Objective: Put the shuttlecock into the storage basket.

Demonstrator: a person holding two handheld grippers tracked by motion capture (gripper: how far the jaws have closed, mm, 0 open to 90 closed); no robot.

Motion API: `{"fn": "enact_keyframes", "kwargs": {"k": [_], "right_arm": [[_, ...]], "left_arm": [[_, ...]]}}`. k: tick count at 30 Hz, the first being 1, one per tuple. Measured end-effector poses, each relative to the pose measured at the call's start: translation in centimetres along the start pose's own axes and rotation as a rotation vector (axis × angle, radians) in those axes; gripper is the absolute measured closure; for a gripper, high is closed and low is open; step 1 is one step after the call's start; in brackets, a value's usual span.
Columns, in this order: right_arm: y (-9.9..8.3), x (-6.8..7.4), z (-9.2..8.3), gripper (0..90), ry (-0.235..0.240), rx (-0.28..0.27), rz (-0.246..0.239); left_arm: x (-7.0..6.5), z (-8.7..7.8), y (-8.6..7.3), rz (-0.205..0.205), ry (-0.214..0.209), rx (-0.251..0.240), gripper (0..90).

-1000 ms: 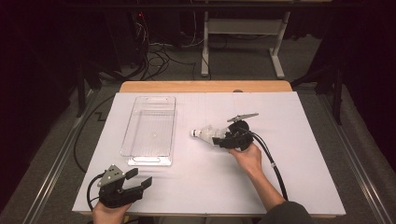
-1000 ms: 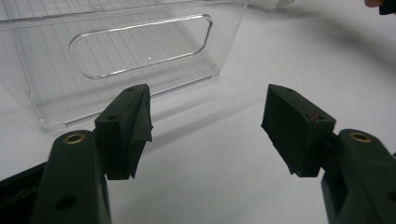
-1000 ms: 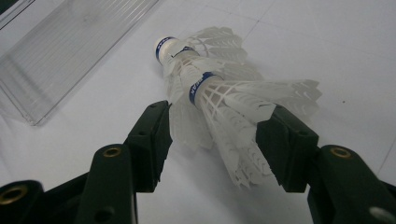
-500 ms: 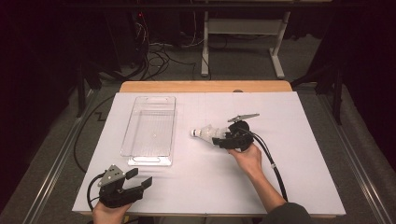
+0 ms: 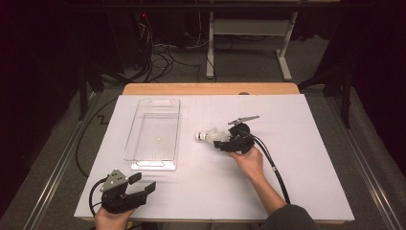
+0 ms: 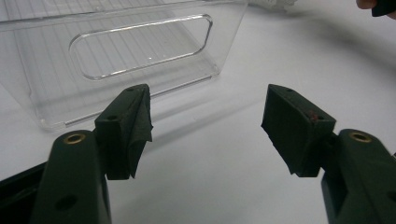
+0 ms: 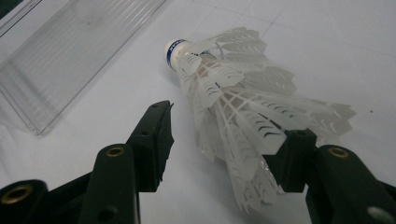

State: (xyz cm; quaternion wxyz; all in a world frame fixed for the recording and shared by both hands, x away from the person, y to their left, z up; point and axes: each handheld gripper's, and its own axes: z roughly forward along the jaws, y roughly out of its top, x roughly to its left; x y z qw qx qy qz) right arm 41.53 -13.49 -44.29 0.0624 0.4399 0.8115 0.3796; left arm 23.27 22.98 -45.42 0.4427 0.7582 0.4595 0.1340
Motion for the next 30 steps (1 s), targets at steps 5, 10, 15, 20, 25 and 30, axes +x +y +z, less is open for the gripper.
{"fn": "enact_keyframes", "kwargs": {"k": [5, 10, 15, 20, 25, 30], "right_arm": [[0.2, 0.1, 0.4, 48.5, -0.007, 0.003, 0.002], [0.3, 0.2, 0.6, 50.1, -0.009, 0.001, 0.0], [0.4, 0.4, 0.9, 50.5, -0.012, 0.005, -0.002], [0.6, 0.6, 1.3, 50.9, -0.011, 0.01, -0.009], [0.6, 0.7, 1.7, 52.5, -0.016, 0.013, -0.005], [0.7, 0.8, 1.8, 55.8, -0.017, 0.012, -0.005]], "left_arm": [[0.0, 0.0, 0.0, 0.0, 0.0, 0.001, 33.5], [0.0, 0.0, 0.0, 0.0, 0.0, 0.001, 33.5], [0.0, 0.0, 0.0, 0.001, 0.0, 0.001, 33.5], [0.0, 0.0, 0.0, 0.001, 0.0, 0.002, 33.5], [0.0, 0.0, 0.0, 0.001, -0.001, 0.001, 33.5], [0.0, 0.0, 0.0, 0.001, -0.001, 0.001, 33.5]]}}
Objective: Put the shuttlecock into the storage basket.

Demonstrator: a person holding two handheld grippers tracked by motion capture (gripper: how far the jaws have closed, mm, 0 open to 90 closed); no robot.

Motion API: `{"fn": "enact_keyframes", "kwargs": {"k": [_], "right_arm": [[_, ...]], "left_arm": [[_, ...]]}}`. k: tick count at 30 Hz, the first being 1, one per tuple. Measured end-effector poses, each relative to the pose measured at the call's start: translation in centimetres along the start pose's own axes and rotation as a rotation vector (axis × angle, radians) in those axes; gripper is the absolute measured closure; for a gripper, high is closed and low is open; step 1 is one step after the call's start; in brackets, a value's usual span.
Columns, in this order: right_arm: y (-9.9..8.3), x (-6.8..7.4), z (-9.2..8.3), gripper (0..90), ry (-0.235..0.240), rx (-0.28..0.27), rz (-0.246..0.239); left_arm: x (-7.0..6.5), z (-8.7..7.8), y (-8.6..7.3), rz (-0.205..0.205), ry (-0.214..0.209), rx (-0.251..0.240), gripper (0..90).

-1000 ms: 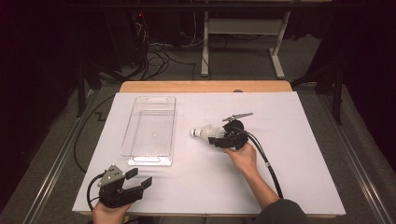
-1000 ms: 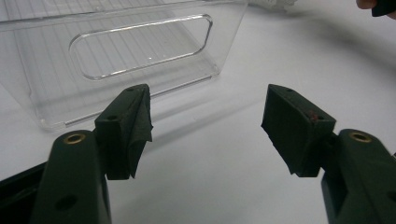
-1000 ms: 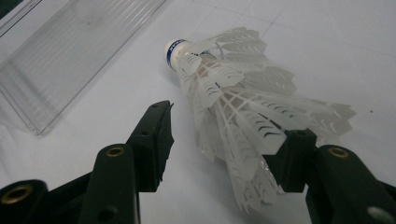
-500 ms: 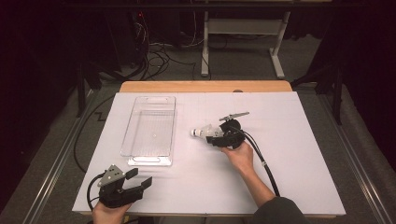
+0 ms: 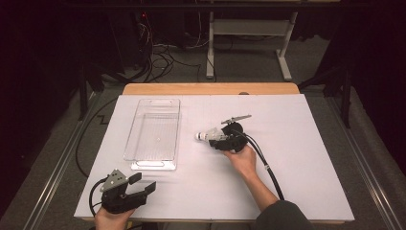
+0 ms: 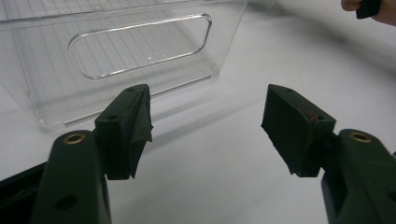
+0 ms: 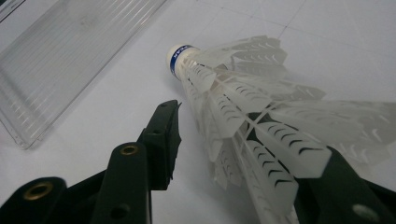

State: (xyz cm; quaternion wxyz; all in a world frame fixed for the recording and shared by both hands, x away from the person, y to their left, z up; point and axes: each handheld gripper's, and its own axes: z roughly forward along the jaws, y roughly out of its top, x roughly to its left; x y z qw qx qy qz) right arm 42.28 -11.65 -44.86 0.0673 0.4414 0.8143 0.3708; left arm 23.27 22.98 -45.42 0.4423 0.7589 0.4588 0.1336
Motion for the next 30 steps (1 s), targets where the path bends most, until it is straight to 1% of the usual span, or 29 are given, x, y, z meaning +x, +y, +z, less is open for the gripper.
{"fn": "enact_keyframes", "kwargs": {"k": [5, 6, 7, 15, 17, 21, 22, 29, 30], "right_arm": [[0.11, 0.11, 0.06, 59.0, -0.001, 0.001, 0.002], [0.17, 0.11, 0.12, 62.5, 0.003, 0.004, -0.001], [0.18, 0.11, 0.15, 64.0, 0.007, 0.006, 0.0], [0.26, -0.05, 0.23, 70.2, 0.019, 0.015, 0.01], [0.29, -0.08, 0.16, 73.6, 0.023, 0.011, 0.013], [0.29, -0.08, 0.15, 75.4, 0.027, 0.015, 0.014], [0.28, -0.09, 0.15, 77.8, 0.029, 0.018, 0.01], [0.29, 0.02, 0.0, 80.5, 0.026, 0.018, 0.006], [0.27, 0.05, -0.02, 81.0, 0.023, 0.016, -0.004]], "left_arm": [[0.0, 0.01, 0.0, 0.0, 0.0, 0.0, 33.5], [0.01, 0.0, 0.0, 0.0, -0.001, 0.0, 33.5], [0.0, 0.01, 0.0, -0.001, 0.0, 0.0, 33.5], [0.01, 0.01, 0.0, -0.001, -0.001, 0.0, 33.5], [0.01, 0.01, 0.0, -0.001, -0.001, 0.001, 33.5], [0.01, -0.01, 0.0, -0.001, -0.001, 0.0, 33.5], [0.02, -0.01, 0.0, -0.002, -0.001, 0.0, 33.5], [0.02, -0.02, 0.0, -0.002, -0.001, -0.001, 33.5], [0.02, -0.02, -0.01, -0.002, -0.001, -0.001, 33.5]]}}
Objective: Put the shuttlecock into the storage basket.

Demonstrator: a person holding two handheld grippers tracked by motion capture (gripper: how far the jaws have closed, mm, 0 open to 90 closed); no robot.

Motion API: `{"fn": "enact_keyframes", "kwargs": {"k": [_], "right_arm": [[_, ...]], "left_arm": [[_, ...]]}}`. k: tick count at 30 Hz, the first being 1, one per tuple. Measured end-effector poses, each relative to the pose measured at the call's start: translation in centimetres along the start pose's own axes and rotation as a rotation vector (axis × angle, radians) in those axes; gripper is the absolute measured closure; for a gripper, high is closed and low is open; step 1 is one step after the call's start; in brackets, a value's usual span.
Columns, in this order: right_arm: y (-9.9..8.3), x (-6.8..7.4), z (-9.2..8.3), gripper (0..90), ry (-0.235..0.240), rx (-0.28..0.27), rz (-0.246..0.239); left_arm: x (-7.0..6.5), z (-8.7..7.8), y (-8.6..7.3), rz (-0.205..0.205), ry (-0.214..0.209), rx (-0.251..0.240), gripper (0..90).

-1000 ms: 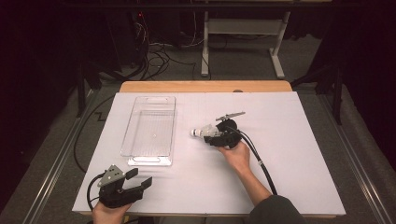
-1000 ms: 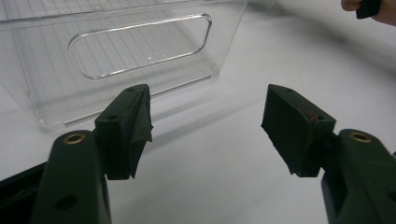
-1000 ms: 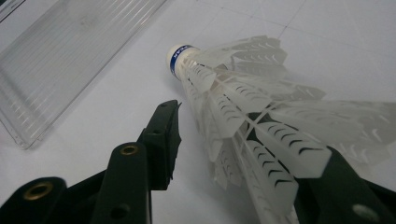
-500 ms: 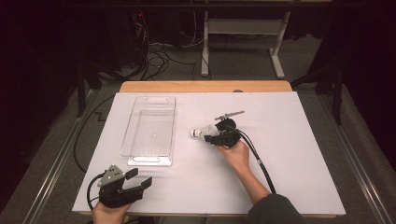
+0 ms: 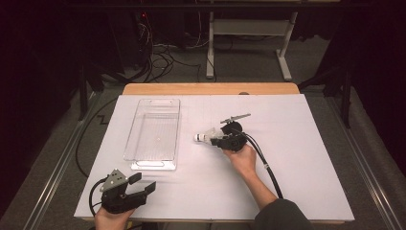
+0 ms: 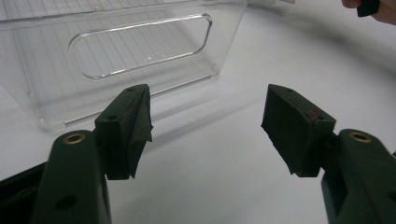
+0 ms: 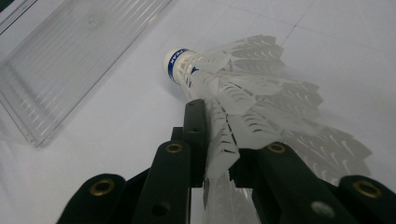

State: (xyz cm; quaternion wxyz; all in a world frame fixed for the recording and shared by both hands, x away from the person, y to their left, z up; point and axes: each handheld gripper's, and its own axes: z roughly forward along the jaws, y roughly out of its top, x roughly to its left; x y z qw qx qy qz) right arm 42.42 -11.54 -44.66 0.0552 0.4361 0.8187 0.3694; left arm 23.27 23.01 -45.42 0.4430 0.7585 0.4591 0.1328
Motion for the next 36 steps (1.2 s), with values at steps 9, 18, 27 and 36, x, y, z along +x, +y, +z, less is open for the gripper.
{"fn": "enact_keyframes", "kwargs": {"k": [9, 18, 27, 36], "right_arm": [[0.0, 0.1, -0.3, 86.6, -0.005, -0.008, -0.008], [0.0, 0.1, -0.8, 87.6, -0.008, -0.009, -0.021], [0.2, 0.3, -1.4, 88.3, 0.002, -0.014, -0.033], [0.4, 0.3, -2.2, 88.4, 0.016, -0.029, -0.032]], "left_arm": [[0.0, 0.0, 0.0, 0.002, 0.001, 0.0, 33.5], [0.1, -0.1, 0.0, 0.001, 0.002, -0.001, 33.6], [0.2, -0.2, 0.0, -0.002, 0.008, -0.006, 33.6], [0.4, -0.3, 0.0, -0.005, 0.015, -0.009, 33.5]]}}
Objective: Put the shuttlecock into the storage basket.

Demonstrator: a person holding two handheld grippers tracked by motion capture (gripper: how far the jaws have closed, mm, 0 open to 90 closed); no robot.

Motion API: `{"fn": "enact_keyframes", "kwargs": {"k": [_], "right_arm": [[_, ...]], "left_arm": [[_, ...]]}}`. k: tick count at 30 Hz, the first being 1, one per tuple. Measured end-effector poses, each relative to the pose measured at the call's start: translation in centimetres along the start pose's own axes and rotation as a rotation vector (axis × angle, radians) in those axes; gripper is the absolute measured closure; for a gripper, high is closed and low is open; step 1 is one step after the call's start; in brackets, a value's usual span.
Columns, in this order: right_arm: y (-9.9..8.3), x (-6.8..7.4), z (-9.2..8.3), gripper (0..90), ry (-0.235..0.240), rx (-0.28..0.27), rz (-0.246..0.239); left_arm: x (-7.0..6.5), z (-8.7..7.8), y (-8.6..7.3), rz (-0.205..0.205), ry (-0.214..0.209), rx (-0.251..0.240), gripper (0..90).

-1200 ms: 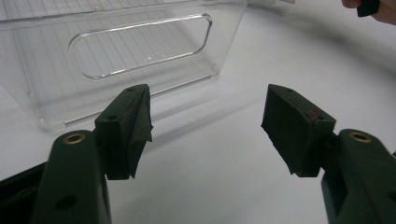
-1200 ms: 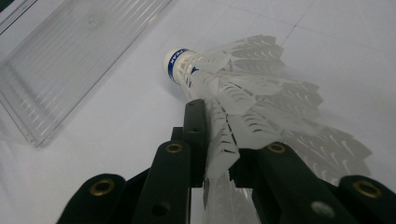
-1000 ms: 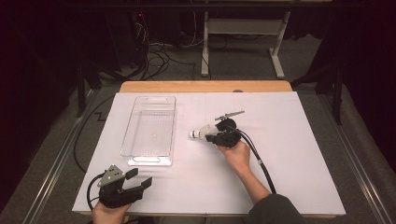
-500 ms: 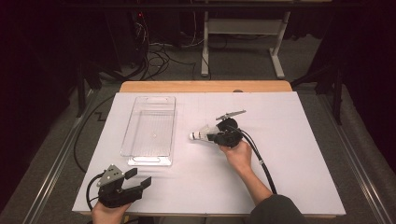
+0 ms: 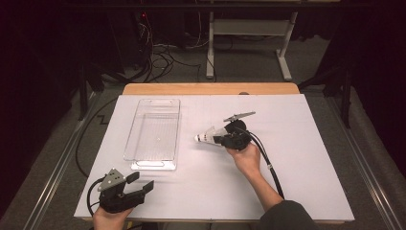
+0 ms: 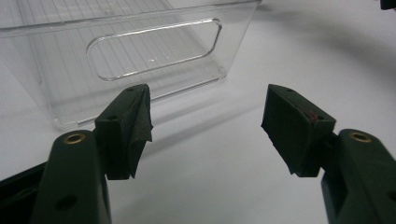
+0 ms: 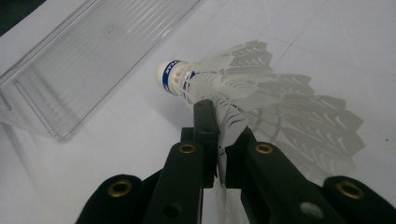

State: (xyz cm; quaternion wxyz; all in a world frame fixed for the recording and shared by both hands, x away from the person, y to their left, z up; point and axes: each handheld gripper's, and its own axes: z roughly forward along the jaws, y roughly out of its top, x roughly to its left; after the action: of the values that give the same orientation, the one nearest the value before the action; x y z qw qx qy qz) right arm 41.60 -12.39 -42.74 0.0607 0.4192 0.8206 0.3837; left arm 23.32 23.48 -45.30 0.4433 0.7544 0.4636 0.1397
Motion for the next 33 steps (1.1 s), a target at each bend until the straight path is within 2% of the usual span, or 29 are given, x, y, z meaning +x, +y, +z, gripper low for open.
{"fn": "enact_keyframes", "kwargs": {"k": [11, 27, 30, 33], "right_arm": [[0.3, 0.3, -0.4, 88.4, 0.014, -0.006, -0.01], [1.2, 1.5, -0.9, 88.7, 0.045, -0.014, -0.03], [1.5, 1.9, -1.0, 88.6, 0.049, -0.015, -0.039], [1.7, 2.2, -1.1, 88.7, 0.056, -0.017, -0.043]], "left_arm": [[0.1, -0.1, 0.0, 0.001, 0.005, 0.001, 33.5], [0.5, -0.3, 0.1, 0.005, 0.015, -0.005, 33.5], [0.4, -0.3, 0.2, 0.021, 0.031, 0.001, 33.5], [0.4, -0.3, 0.2, 0.021, 0.03, 0.002, 33.5]]}}
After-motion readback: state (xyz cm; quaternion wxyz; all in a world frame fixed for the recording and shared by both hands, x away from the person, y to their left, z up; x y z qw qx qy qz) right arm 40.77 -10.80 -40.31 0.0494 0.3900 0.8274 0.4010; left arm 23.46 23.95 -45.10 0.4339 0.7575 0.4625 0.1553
